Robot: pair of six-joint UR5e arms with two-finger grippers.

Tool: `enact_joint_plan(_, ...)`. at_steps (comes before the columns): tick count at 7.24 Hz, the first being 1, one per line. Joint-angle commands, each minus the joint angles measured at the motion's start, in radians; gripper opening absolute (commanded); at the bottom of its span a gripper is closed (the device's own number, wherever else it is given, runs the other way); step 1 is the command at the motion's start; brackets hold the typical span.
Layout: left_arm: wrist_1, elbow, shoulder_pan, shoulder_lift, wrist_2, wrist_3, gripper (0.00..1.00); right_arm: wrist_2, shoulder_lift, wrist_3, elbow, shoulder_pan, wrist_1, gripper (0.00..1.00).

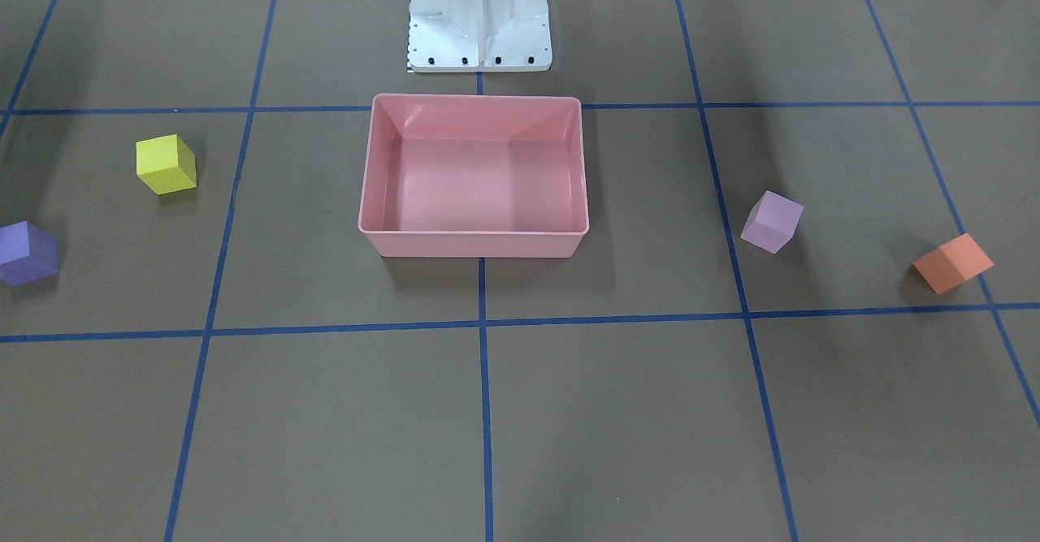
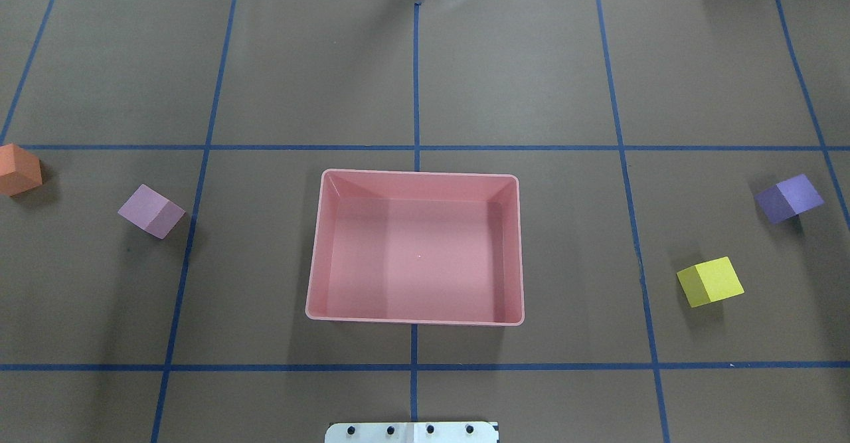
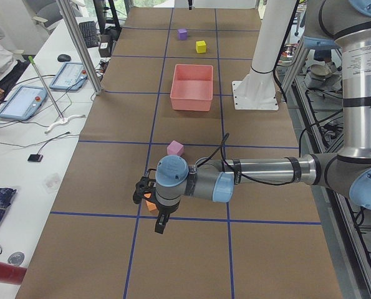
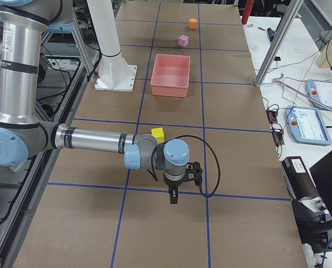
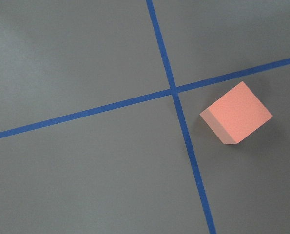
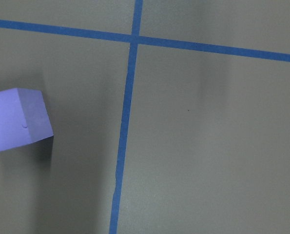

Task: Place blocks into pink bin with both arms
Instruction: 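Lower the left gripper onto the orange cube at the table edge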

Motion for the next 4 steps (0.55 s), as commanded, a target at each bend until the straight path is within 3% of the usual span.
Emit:
enact_joint_plan(1,0.001,-0.009,-0.002,0.010,0.004,0.001,1.00,0.000,0.000,0.000,0.000,0.000,0.000,1.00)
enact_joint_plan(4,-0.006,-0.025,0.003,0.012,0.001,0.004,1.00,0.002,0.014,0.000,0.011,0.000,0.002,1.00)
